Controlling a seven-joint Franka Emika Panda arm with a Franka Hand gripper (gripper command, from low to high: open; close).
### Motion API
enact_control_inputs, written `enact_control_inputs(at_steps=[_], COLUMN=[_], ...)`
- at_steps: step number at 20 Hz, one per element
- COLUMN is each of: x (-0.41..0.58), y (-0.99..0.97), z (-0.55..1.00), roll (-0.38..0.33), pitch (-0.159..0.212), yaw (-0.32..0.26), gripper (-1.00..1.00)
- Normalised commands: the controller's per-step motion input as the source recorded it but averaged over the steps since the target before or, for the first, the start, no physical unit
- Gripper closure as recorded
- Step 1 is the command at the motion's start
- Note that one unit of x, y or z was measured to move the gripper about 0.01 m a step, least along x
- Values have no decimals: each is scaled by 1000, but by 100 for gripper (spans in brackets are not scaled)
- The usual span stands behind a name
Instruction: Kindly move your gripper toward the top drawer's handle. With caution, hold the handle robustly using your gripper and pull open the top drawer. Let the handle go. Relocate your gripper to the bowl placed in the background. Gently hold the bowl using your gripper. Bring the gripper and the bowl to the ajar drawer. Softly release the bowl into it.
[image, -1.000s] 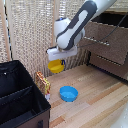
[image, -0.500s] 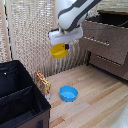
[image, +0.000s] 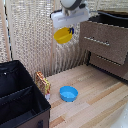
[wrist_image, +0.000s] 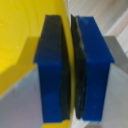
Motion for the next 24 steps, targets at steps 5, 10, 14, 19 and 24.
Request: enact_control_inputs(at_steps=[5, 10, 14, 19, 24], x=[210, 230, 164, 5, -93], y=[0, -26, -447, -847, -982], z=[1000, 932, 991, 890, 705], roll=[-67, -79, 13, 73, 108], pitch=[0, 32, 86, 4, -10], yaw=[-256, -289, -220, -66, 0], gripper=[100, 100, 100, 100, 100])
